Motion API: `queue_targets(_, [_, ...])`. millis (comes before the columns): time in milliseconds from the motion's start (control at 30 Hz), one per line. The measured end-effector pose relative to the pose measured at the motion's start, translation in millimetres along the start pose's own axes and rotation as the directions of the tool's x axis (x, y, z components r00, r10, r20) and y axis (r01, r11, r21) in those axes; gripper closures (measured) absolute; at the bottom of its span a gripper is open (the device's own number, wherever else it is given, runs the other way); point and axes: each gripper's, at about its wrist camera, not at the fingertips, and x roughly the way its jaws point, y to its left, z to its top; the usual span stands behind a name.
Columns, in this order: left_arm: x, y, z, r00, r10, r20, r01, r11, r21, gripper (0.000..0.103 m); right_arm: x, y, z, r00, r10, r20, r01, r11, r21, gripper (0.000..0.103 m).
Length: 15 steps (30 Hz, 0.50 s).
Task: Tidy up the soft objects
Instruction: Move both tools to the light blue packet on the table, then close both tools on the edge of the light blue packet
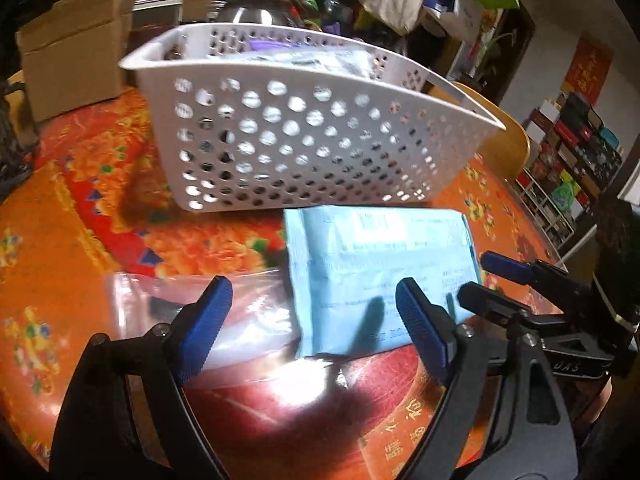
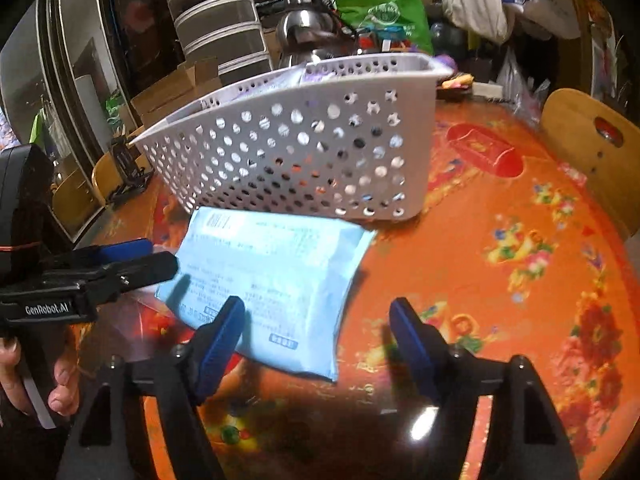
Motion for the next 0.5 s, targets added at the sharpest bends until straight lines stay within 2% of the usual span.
queue_targets(33, [3,-3,-2,1.000,-0.012,-0.006,0.012,1.000,0.009,0.021,1,1,0,1.000,0.010,-0.004,-0.010,1.000,-0.002,0.035])
queue_targets(233, [21,-9,-8,0.999,-0.032,-0.038,0.033,0.999,0.035,0.028,8,7,2,0.999,0.018,-0.032,-0.019,1.000,-0.014,0.043])
queue_targets(300, [21,-9,-10,0.999,-0.040,-0.036,0.042,0.998,0.038,0.033,9,9,1,0.999,0.025,-0.034,-0.025,0.999,-0.024,0.050])
queue_targets(367, [21,-14,-12,0.999,-0.046,-0.029,0.048,0.997,0.055,0.046,9,12,1,0.999,0.010,-0.032,-0.011,0.999,-0.038,0.054])
queue_targets(467, [19,-25,-14,0.999,-0.030,-0.016,0.032,0.995,0.097,0.050,8,21,0,1.000,0.001,-0.025,-0.003,0.997,-0.075,0.064])
queue_targets(500, [18,-28,-16,0.999,-0.043,-0.017,0.045,0.993,0.111,0.051,8,25,-1,1.000,-0.011,-0.022,0.009,0.996,-0.093,0.064])
